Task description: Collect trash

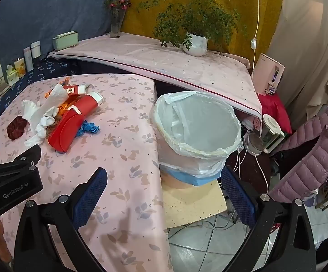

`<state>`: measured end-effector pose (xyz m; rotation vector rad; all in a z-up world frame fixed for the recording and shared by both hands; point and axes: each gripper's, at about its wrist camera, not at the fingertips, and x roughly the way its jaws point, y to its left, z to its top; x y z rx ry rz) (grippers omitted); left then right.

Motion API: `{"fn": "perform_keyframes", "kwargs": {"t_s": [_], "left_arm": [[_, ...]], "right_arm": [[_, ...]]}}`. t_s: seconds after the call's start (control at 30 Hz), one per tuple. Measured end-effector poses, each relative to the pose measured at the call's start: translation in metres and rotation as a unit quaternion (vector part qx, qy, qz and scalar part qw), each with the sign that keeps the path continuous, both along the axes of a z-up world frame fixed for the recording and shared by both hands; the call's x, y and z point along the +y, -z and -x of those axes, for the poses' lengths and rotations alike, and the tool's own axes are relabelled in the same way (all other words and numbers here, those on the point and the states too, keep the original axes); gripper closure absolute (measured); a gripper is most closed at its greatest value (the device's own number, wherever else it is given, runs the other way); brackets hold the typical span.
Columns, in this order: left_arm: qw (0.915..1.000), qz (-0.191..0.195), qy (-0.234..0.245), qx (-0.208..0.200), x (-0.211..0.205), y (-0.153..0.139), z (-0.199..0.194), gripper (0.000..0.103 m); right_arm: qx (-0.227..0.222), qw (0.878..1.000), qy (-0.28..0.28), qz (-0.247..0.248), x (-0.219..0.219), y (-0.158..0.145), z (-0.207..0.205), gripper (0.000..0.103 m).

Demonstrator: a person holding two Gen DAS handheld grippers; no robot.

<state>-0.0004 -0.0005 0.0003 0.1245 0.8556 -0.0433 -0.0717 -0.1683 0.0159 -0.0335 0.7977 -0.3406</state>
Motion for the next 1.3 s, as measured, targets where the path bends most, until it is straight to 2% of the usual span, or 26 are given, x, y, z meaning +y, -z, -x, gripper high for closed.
{"fn": "perform_keyframes", "kwargs": {"t_s": [0.9, 1.3], "left_arm": [[0.9998, 0.016, 0.009, 0.006, -0.0009, -0.0055, 0.0037, 0.008], [0.9999, 0.011, 0.002, -0.008, 0.0, -0.0095, 0.0054, 0.008]], "right_arm": [[0.002, 1.0, 0.004, 0.006, -0.0025, -0.0032, 0.0016, 0.007], [0.004, 1.0, 0.006, 0.003, -0.0018, -0.0027, 0.0014, 0.007]]}}
